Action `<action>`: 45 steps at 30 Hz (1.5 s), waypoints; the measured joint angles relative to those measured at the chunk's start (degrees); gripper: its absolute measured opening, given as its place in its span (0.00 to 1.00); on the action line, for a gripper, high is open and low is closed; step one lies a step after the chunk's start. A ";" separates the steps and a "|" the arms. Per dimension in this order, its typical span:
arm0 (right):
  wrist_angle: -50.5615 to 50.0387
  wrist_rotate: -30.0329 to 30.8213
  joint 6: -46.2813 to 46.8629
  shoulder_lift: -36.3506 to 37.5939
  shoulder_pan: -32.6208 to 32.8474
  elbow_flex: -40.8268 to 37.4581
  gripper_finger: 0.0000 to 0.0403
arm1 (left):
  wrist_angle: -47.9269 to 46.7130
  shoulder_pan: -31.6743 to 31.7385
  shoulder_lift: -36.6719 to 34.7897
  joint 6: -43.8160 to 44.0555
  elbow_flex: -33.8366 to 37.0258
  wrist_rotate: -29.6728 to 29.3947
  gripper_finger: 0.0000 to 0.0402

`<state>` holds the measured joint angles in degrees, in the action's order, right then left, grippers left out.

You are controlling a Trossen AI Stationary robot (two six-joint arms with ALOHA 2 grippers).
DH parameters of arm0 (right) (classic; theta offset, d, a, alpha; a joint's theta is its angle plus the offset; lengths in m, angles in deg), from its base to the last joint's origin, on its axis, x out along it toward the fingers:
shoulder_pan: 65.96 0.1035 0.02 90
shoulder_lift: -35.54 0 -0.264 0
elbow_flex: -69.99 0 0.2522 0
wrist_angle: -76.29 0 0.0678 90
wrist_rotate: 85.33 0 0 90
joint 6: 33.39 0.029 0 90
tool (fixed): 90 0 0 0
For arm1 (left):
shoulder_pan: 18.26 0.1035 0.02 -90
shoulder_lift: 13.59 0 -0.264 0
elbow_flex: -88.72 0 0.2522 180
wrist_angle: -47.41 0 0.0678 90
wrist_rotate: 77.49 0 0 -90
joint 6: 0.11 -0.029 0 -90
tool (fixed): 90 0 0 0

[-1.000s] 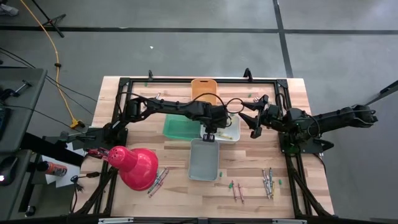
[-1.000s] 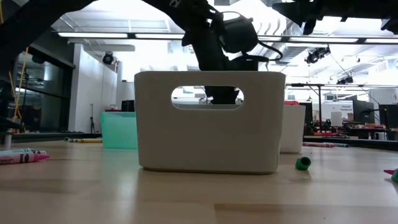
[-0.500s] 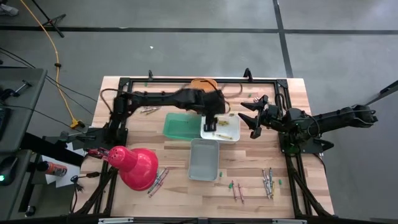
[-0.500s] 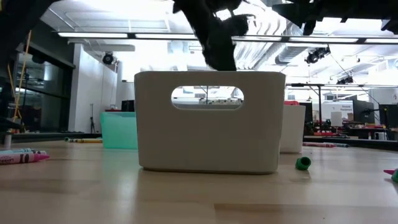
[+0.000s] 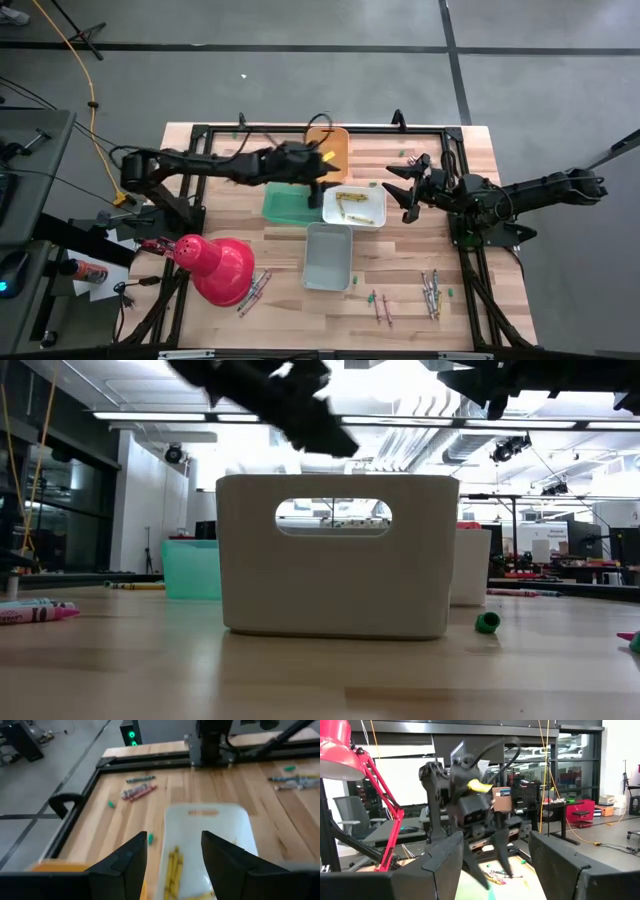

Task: Sort crayons
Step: Put the yellow crayon into the white bin

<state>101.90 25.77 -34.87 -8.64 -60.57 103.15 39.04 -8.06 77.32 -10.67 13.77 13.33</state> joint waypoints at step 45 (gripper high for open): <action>-7.96 4.97 1.68 -5.85 -8.33 0.00 0.55 | -32.61 32.73 -18.39 26.62 27.00 -9.89 0.43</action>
<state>93.95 30.74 -33.19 -14.50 -68.90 103.15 6.43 24.67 58.93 15.95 40.76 3.45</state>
